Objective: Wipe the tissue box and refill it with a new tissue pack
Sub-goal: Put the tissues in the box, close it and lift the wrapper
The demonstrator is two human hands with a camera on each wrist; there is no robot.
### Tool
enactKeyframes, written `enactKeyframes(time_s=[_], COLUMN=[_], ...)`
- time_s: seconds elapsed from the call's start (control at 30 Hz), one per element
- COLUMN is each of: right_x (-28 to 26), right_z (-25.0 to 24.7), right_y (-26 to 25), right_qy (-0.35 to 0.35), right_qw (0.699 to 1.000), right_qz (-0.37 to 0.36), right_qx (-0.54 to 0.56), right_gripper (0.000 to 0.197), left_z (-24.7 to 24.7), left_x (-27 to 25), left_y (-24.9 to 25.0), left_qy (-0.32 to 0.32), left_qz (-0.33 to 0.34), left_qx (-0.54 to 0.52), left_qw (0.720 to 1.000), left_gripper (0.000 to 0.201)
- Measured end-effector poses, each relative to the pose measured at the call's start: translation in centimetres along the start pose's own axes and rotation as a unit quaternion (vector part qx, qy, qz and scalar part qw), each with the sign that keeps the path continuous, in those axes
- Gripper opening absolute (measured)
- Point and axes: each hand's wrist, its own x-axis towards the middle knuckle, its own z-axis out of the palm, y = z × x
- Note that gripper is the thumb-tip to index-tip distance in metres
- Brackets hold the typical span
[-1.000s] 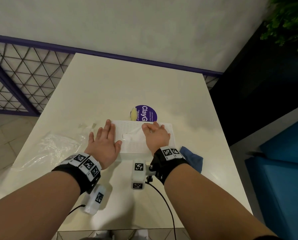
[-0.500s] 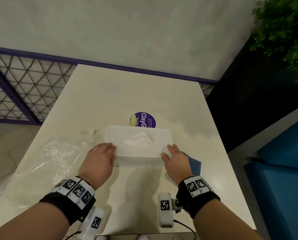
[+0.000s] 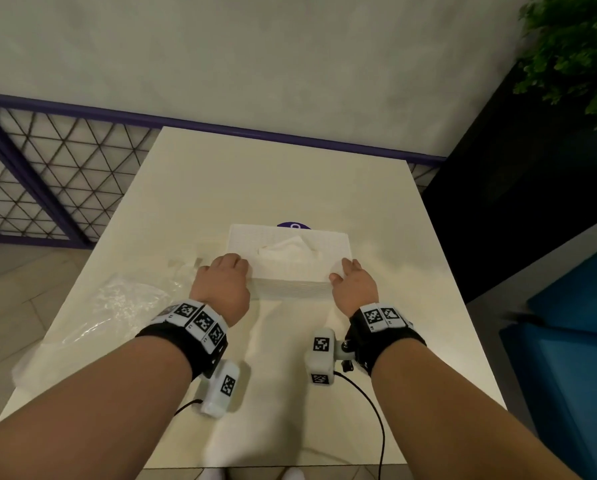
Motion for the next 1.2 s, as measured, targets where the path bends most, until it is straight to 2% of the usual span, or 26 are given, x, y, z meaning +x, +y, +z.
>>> enactKeyframes(time_s=[0.03, 0.1, 0.17, 0.2, 0.23, 0.27, 0.3, 0.33, 0.4, 0.43, 0.5, 0.57, 0.63, 0.67, 0.77, 0.8, 0.83, 0.9, 1.03, 1.07, 1.2], right_x=[0.0, -1.2, -3.5, -5.0, -6.3, -7.4, -8.1, -8.7, -9.3, -9.7, -10.3, -10.5, -10.6, -10.6, -10.6, -10.5, -10.7, -11.1, -11.6, -11.7, -12.1], right_z=[0.2, 0.5, 1.6, 2.5, 3.5, 4.5, 5.7, 6.7, 9.4, 10.5, 12.5, 14.1, 15.3, 16.0, 17.3, 17.5, 17.3, 16.1, 12.3, 11.2, 6.7], right_y=[0.0, -1.1, -3.1, -4.5, -5.8, -7.0, -8.1, -9.3, -11.0, -11.9, -13.1, -14.1, -15.1, -15.5, -16.7, -17.0, -17.3, -17.8, -18.0, -17.9, -16.9], right_qy=[0.003, 0.058, 0.137, 0.136, 0.110, 0.055, -0.027, -0.123, -0.292, -0.338, -0.374, -0.383, -0.382, -0.375, -0.349, -0.352, -0.360, -0.374, -0.400, -0.403, -0.331], right_qw=[1.000, 0.996, 0.970, 0.959, 0.954, 0.955, 0.960, 0.962, 0.946, 0.935, 0.925, 0.916, 0.899, 0.891, 0.874, 0.868, 0.860, 0.851, 0.839, 0.835, 0.860], right_qz=[-0.002, -0.034, -0.124, -0.175, -0.220, -0.246, -0.244, -0.215, -0.127, -0.094, -0.043, 0.004, 0.038, 0.048, 0.073, 0.079, 0.078, 0.052, -0.015, -0.029, -0.114], right_qx=[0.008, 0.063, 0.160, 0.178, 0.169, 0.153, 0.137, 0.115, 0.059, 0.038, 0.051, 0.119, 0.210, 0.252, 0.328, 0.342, 0.354, 0.364, 0.369, 0.374, 0.371], right_gripper=[0.056, 0.053, 0.037, 0.027, 0.019, 0.014, 0.019, 0.035, 0.074, 0.089, 0.102, 0.101, 0.086, 0.075, 0.034, 0.026, 0.022, 0.015, 0.024, 0.023, 0.010], left_z=[0.1, -0.2, -0.5, -0.8, -1.2, -1.6, -1.9, -2.3, -2.2, -2.0, -1.4, -0.5, 0.4, 0.7, 1.5, 1.6, 1.5, 1.2, -0.7, -1.4, -4.1], left_x=[-0.4, -1.4, -2.6, -3.3, -4.1, -4.8, -5.5, -6.2, -7.5, -8.0, -9.4, -10.8, -12.3, -13.1, -15.3, -15.9, -16.5, -17.2, -17.2, -16.9, -16.1], left_y=[-0.1, -0.8, -2.4, -3.6, -4.9, -6.5, -8.3, -10.2, -14.5, -16.5, -19.2, -20.7, -21.5, -21.6, -21.6, -21.4, -21.2, -20.8, -19.5, -18.9, -16.1], left_qy=[-0.004, -0.001, 0.035, 0.066, 0.103, 0.137, 0.157, 0.157, 0.088, 0.037, -0.039, -0.052, -0.042, -0.031, 0.005, 0.009, 0.013, 0.027, 0.060, 0.071, 0.081], left_qz=[0.003, 0.001, -0.026, -0.047, -0.075, -0.110, -0.152, -0.199, -0.292, -0.327, -0.362, -0.366, -0.370, -0.378, -0.400, -0.396, -0.382, -0.348, -0.292, -0.279, -0.206], left_qx=[-0.017, -0.064, -0.084, -0.087, -0.089, -0.093, -0.098, -0.097, -0.087, -0.092, -0.146, -0.206, -0.283, -0.341, -0.534, -0.570, -0.593, -0.612, -0.667, -0.679, -0.730], left_qw=[1.000, 0.998, 0.995, 0.993, 0.988, 0.980, 0.971, 0.963, 0.948, 0.940, 0.920, 0.906, 0.884, 0.860, 0.745, 0.720, 0.709, 0.710, 0.683, 0.675, 0.647], left_gripper=[0.054, 0.068, 0.072, 0.070, 0.068, 0.064, 0.061, 0.059, 0.055, 0.054, 0.052, 0.051, 0.056, 0.059, 0.058, 0.054, 0.050, 0.049, 0.013, 0.010, 0.010])
